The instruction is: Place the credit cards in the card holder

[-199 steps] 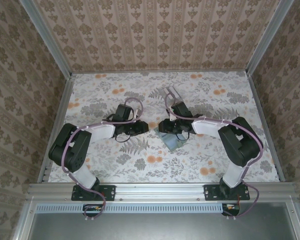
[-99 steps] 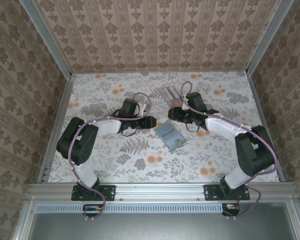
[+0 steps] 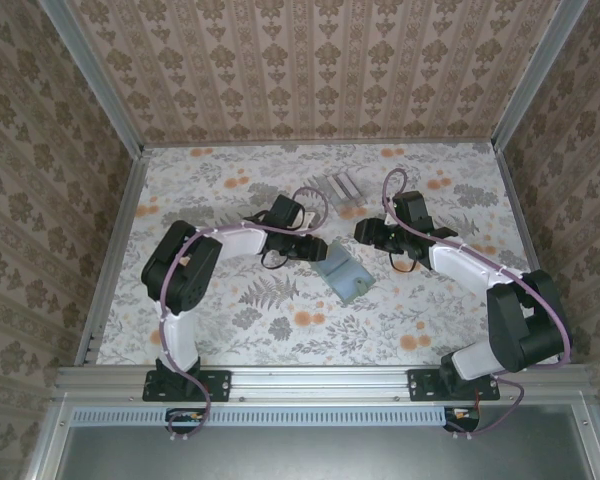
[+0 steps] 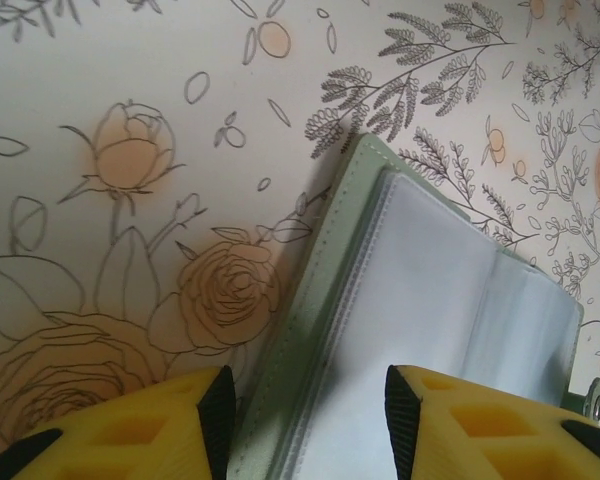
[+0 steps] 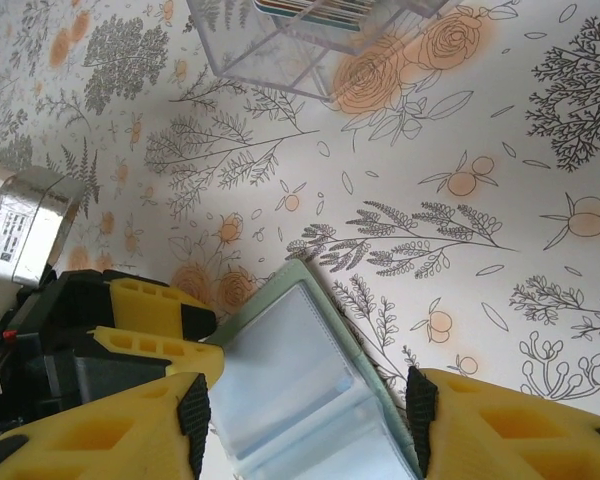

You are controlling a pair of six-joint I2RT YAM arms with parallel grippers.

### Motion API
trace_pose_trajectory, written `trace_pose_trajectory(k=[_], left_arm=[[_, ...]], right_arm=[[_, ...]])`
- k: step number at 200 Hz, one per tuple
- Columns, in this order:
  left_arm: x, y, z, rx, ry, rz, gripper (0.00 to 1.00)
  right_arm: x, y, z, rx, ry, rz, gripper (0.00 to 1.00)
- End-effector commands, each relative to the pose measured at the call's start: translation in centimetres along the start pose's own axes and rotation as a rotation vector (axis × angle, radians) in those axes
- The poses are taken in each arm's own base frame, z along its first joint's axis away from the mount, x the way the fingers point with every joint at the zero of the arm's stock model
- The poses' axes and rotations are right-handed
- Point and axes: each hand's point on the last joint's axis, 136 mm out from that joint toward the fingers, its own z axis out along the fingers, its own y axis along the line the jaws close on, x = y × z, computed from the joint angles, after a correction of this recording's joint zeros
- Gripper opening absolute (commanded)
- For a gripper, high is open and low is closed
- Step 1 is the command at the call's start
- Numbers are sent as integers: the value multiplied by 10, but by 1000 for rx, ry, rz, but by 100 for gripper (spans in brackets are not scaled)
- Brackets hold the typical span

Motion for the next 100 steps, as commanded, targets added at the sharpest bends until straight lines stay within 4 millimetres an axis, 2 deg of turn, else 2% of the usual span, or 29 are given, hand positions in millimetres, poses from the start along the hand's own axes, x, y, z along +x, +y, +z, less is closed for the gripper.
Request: trace_pose_trajectory(k=[1,27,45,70,100], left_arm=[[43,-11,12,-6,134,-49,47],[58,-45,7,77,152,-55,46],[66,-64,2,118,163,-67,46],[66,-75,-6,183,112,-123,45],[64,-74,-25,193,75,-137,45]], right_arm=[[-4,-2,-5,11,-18,-17,59],[-14,0,-3,10,-19,-20,60],[-31,0,-1,8,-56,-6,62],[-64,15,12,-20,-54,-77,61],[-98,30,34,-15,-36,-223,57]])
